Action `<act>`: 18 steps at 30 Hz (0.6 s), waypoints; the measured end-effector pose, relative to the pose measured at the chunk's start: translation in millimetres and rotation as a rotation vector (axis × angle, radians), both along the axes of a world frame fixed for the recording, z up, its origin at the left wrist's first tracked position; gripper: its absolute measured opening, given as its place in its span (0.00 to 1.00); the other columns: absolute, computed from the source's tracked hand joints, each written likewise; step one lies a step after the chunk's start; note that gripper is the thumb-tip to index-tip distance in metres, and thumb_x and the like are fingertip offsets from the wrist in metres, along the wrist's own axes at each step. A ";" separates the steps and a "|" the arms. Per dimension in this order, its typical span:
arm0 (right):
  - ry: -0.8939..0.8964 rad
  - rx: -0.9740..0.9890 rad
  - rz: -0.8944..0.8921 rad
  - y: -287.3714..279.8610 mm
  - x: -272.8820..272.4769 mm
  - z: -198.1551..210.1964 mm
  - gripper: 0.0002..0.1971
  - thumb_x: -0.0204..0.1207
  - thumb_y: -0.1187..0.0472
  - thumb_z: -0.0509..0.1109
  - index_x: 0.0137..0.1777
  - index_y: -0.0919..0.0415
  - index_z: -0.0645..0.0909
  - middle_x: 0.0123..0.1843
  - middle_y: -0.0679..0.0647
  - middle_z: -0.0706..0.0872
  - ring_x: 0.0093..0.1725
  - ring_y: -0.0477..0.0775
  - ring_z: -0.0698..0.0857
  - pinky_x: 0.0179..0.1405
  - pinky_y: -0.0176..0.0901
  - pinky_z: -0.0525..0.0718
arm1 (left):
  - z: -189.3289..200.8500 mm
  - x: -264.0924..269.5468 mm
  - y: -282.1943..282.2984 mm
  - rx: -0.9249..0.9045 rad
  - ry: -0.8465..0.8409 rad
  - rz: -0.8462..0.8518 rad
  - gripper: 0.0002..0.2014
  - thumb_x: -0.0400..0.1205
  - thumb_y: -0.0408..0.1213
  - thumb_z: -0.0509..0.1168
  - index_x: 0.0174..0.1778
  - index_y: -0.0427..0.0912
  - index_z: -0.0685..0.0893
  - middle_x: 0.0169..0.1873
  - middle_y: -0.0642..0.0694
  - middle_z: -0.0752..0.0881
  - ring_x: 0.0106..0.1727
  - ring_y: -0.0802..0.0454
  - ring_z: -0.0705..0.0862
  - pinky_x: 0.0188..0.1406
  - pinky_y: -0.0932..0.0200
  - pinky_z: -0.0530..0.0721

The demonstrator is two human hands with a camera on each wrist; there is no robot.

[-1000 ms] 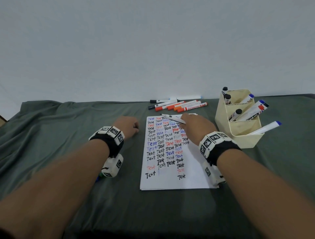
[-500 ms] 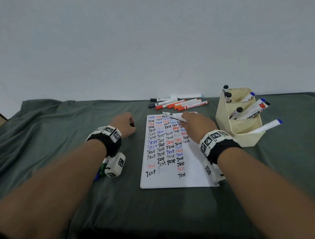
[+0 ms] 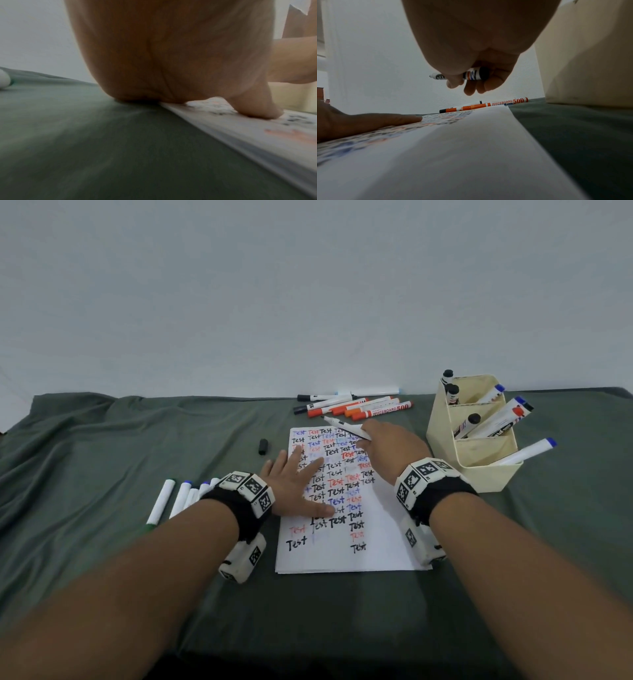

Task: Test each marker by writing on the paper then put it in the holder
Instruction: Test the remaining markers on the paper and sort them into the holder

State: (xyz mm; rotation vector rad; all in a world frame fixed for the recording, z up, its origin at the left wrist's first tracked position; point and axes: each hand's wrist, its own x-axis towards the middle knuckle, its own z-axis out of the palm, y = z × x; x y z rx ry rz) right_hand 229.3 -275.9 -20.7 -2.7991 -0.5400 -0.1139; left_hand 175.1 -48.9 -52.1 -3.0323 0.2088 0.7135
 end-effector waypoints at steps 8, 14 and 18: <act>0.022 0.272 0.068 -10.0 -4.8 9.5 0.22 0.89 0.58 0.63 0.81 0.41 0.70 0.59 0.49 0.85 0.48 0.51 0.85 0.47 0.43 0.80 | 4.9 -3.5 -1.8 -0.029 0.047 0.022 0.59 0.62 0.88 0.53 0.83 0.69 0.30 0.83 0.45 0.23 0.84 0.41 0.25 0.84 0.35 0.34; 0.347 0.984 0.058 -26.4 -16.9 23.2 0.36 0.63 0.47 0.88 0.71 0.32 0.78 0.63 0.47 0.83 0.55 0.48 0.87 0.41 0.42 0.89 | 7.1 -3.6 -1.8 -0.040 0.067 0.039 0.61 0.59 0.89 0.52 0.82 0.70 0.29 0.83 0.46 0.23 0.85 0.42 0.25 0.84 0.36 0.34; 0.541 1.477 0.022 -27.2 -23.3 14.1 0.26 0.67 0.60 0.87 0.65 0.45 0.87 0.43 0.47 0.85 0.41 0.47 0.84 0.36 0.40 0.83 | 8.4 -4.3 -2.5 -0.042 0.063 0.046 0.62 0.57 0.90 0.52 0.82 0.71 0.30 0.83 0.46 0.24 0.85 0.43 0.26 0.84 0.36 0.33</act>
